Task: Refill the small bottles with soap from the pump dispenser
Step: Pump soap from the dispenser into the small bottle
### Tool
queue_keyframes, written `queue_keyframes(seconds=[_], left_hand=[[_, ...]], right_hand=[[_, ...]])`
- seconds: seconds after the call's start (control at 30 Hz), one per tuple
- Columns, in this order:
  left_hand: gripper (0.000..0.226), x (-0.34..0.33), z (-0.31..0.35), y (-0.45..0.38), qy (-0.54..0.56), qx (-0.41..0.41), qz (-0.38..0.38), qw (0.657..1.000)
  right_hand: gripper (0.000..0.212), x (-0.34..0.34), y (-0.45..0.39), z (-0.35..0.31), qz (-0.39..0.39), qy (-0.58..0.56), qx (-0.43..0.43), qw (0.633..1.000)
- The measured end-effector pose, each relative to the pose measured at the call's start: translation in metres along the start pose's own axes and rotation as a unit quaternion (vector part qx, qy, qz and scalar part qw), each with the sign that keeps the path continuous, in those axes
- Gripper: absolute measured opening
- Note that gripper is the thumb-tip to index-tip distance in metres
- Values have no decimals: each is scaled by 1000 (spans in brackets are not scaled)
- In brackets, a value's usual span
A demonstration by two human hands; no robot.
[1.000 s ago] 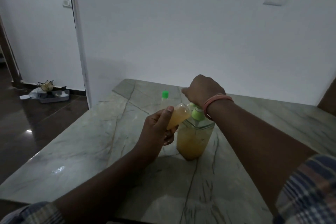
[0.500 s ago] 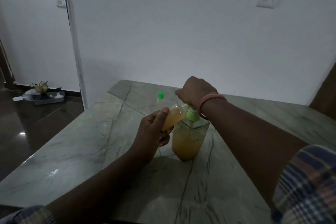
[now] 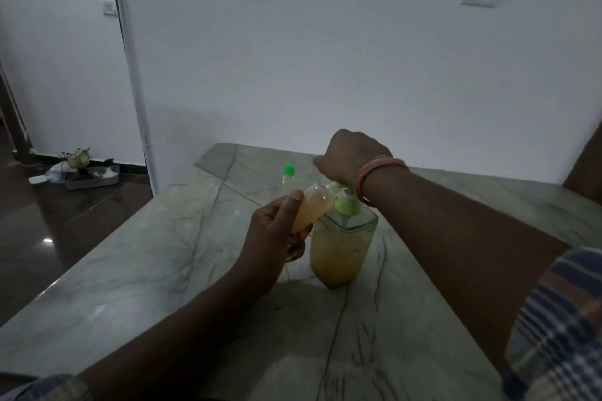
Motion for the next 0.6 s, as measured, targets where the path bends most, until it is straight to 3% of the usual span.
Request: queue_keyframes(seconds=[0.13, 0.37, 0.47, 0.6], left_hand=[[38, 1, -1, -1, -4, -5, -1, 1000], [47, -2, 2, 1, 7, -5, -14, 1000], [38, 1, -1, -2, -3, -6, -7, 1000], [30, 3, -1, -1, -32, -4, 3, 999]], right_hand=[[26, -8, 2, 6, -5, -59, -23, 998], [28, -2, 0, 3, -17, -30, -8, 999], [28, -9, -1, 8, -21, -76, -27, 997], [31, -7, 2, 7, -6, -46, -20, 999]])
Point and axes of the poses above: each hand's wrist, its own y-axis away from the middle knuckle, its own x-axis out of the back of the hand, z = x × y, the point moved 6 cm from there along -y, towards the middle knuckle, and after that the axes turned 8 degrees about y, right-handed, at the moved point
